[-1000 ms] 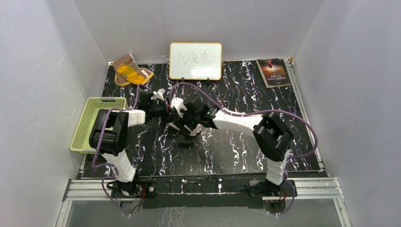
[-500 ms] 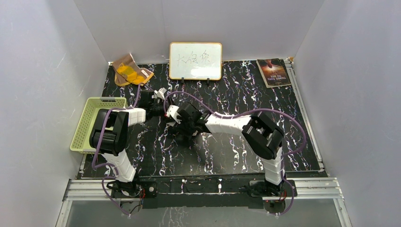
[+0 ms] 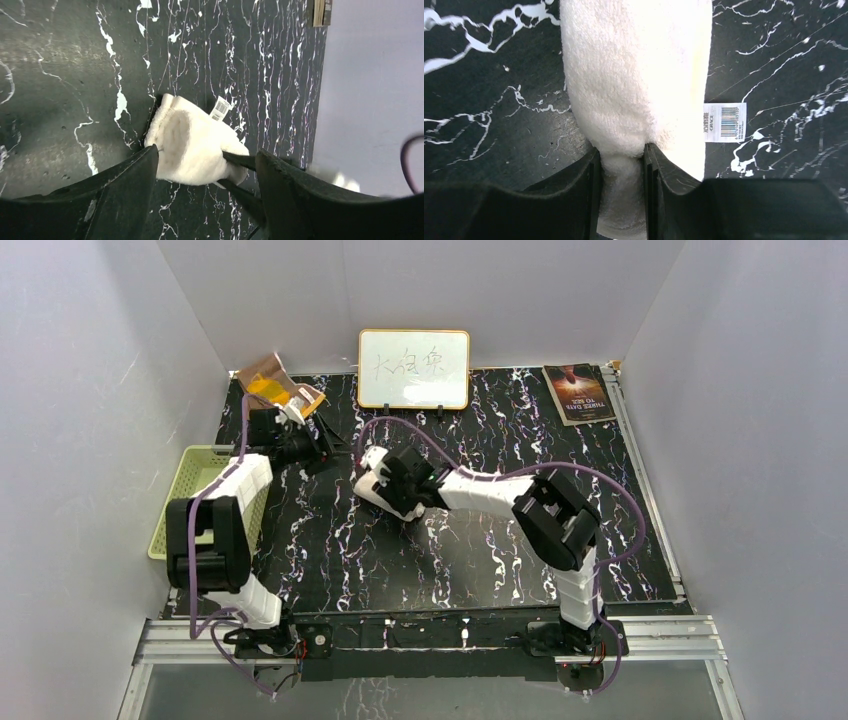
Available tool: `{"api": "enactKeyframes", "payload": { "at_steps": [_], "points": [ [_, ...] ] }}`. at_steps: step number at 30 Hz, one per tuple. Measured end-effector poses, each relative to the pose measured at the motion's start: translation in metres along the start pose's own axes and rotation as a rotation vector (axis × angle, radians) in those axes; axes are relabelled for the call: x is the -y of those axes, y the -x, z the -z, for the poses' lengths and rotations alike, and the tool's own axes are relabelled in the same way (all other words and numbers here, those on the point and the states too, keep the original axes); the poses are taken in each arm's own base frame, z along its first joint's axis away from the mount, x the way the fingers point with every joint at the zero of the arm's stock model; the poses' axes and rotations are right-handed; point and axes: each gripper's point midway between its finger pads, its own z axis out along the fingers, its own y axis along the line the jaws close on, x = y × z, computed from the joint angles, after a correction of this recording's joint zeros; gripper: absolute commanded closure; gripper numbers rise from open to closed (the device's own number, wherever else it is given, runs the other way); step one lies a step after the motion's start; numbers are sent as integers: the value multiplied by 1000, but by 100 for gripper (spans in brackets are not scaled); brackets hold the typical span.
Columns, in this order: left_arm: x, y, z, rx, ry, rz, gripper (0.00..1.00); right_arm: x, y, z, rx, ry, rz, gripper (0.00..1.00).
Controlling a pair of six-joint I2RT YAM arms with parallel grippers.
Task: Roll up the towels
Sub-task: Roll the towel at the center of the board, then pick up the towel at the center of the board.
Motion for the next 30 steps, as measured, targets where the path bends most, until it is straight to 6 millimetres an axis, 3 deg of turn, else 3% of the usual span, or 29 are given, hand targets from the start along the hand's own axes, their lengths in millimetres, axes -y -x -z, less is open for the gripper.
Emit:
{"api": "enactKeyframes", "payload": {
  "at_steps": [2,4,10,13,18,24,30],
  "points": [
    [3,7,12,42,2,-16,27,4,2,1,24,62,-88,76],
    [6,0,18,52,-12,-25,26,10,4,2,44,124,-182,78],
    [-7,-62,9,-55,-5,50,24,22,11,10,96,319,-476,82],
    [-1,-82,-2,-104,-17,55,24,23,11,10,109,395,-586,82],
    [13,-89,-27,-121,-68,50,23,13,12,8,100,481,-666,81],
    [6,-97,-63,-142,-86,91,23,3,13,9,99,555,-709,81],
    [8,-96,-76,-139,-96,76,24,5,6,15,123,634,-809,82]
  ]
}}
